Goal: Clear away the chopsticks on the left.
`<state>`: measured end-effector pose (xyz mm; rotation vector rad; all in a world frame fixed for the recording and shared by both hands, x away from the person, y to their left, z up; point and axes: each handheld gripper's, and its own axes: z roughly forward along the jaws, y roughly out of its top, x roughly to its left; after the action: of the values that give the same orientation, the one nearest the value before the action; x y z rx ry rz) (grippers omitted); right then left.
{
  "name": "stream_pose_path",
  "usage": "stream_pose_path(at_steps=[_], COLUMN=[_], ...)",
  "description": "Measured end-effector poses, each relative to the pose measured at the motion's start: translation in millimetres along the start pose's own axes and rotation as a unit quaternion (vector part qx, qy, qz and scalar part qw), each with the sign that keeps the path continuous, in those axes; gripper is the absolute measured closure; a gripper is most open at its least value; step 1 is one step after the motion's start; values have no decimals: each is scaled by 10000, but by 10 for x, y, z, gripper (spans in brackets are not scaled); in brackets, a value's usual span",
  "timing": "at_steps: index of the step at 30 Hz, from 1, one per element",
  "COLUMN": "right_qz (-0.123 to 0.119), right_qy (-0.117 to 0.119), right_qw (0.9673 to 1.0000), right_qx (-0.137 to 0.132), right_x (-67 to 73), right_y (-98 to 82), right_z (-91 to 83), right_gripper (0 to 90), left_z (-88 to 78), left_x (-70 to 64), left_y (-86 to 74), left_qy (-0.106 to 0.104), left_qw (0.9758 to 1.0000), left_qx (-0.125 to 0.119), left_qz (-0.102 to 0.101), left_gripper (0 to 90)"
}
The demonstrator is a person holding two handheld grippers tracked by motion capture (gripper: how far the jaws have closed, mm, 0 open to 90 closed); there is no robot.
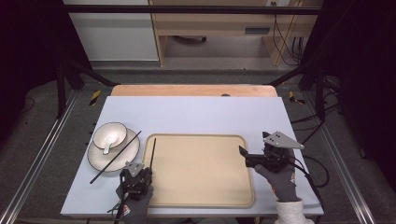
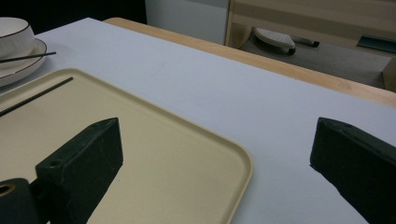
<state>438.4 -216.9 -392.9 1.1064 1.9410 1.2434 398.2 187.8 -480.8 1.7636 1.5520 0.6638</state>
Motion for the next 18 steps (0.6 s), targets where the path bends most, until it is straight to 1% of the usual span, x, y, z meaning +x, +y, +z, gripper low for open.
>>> stream_pose_path(at_steps=[4,5,7,8,11,12,13,15,16,17,18], right_qz=[24,22,37,37,54,62,69,63,78,82,79], right_qy=[-13,-15,-25,-31,-38,-46,-45,-46,-52,-41,-43], right_qw=[10000,10000,10000,10000,9999,9999,9999,9999,9999,9998,9998], right_qx=[-1,-17,-48,-51,-77,-83,-95,-130,-141,-147,-154], right_x=[-7,-13,-21,-26,-32,-31,-32,-40,-42,-43,-43], right_y=[-3,-3,-3,-3,-1,1,3,7,9,11,10], right_z=[-9,-13,-25,-32,-47,-54,-62,-69,-78,-82,-81], right_gripper=[25,25,26,26,26,25,26,26,26,26,26], left_z=[-35,-52,-97,-121,-192,-216,-236,-275,-291,-298,-307], left_x=[15,22,44,57,117,135,144,182,204,220,242], left_y=[31,46,89,116,202,231,258,308,326,343,361], left_qy=[0,-33,-61,-106,-381,-479,-525,-504,-505,-546,-597], left_qw=[9999,9999,9997,9995,9982,9973,9966,9958,9955,9949,9942], left_qx=[-100,-148,-221,-277,-447,-527,-600,-666,-691,-723,-713], left_qz=[15,-4,41,61,80,154,205,377,414,436,534], left_gripper=[804,799,777,763,708,687,671,633,621,610,590])
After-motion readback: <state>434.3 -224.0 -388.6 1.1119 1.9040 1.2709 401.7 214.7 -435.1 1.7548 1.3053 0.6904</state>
